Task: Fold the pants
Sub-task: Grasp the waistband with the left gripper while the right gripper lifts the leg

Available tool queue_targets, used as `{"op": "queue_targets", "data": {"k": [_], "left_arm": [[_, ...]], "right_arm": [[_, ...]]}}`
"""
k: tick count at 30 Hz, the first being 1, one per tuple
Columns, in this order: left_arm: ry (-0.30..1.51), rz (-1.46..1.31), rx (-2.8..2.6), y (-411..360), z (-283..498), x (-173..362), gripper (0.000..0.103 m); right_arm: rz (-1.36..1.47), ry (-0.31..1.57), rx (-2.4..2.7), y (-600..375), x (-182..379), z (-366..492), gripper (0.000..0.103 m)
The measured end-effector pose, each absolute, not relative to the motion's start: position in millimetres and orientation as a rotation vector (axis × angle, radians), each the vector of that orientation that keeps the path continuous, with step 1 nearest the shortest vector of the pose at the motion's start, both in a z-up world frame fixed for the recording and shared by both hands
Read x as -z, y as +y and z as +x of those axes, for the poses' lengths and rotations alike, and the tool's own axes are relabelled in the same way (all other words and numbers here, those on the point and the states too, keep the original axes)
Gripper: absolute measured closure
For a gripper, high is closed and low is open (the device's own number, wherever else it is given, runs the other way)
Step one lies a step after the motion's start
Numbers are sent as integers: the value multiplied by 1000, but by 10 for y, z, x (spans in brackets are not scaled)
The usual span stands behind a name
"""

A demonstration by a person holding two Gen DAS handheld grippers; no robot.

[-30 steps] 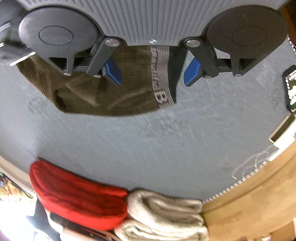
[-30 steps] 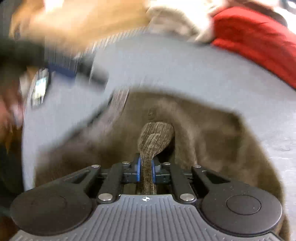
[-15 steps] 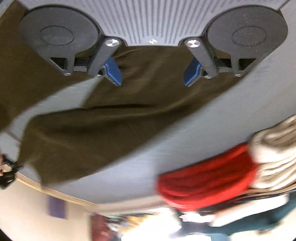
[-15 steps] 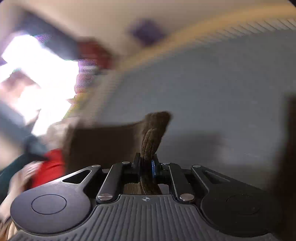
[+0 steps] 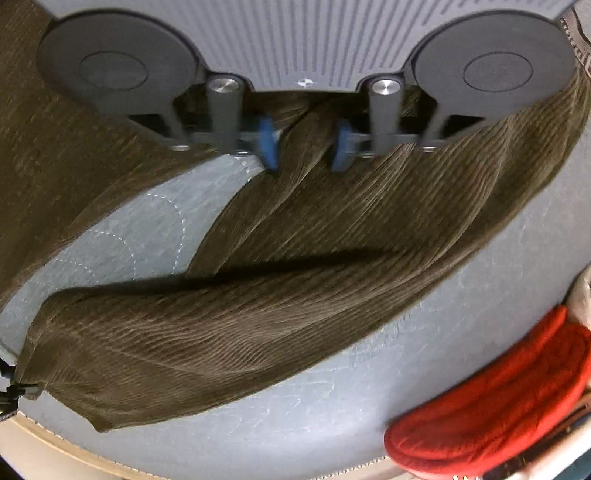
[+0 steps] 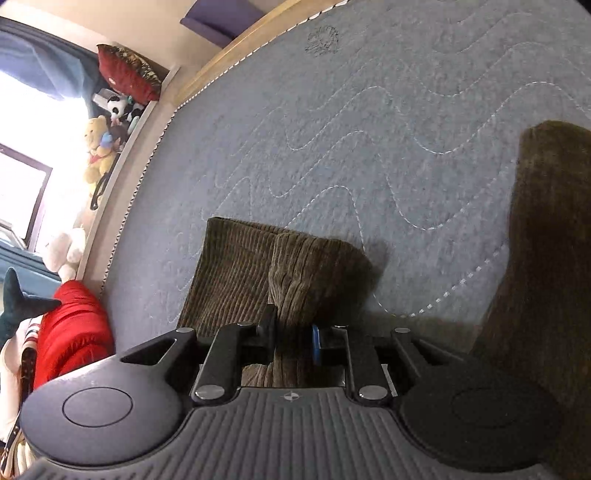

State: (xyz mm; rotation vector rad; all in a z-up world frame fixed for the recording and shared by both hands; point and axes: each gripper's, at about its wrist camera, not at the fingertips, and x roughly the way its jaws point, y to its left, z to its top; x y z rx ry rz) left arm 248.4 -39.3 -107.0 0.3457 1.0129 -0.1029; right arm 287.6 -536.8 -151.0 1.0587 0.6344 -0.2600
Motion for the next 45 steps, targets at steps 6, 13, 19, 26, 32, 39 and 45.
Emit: {"op": "queue_targets", "data": {"k": [6,13,19,26,32,39,45], "left_arm": [[926,250,96,-14,2316,705,94],[1050,395,398,53,1943,794,86],[908,132,407,357,1848,446,67],[1053,133,231,423,1928,818,90],[969,45,226,1041,1593,65,87],[1021,-28,146,2164,872,-417,83],[1182,-40,98,2667,401,98,69]], "right_arm": [[905,459,211,-5285,989,2907,94],[793,682,465,-5547,1273,2920,91],[679,650,491,-5478,1051,2768,78],[578,588,507,-5195,706,2555,73],[559,460,402,-4828,62,2295,73],[300,455,-65,-3495,-593,1692,73],[-43,528,-488,-2406,-494,896,73]]}}
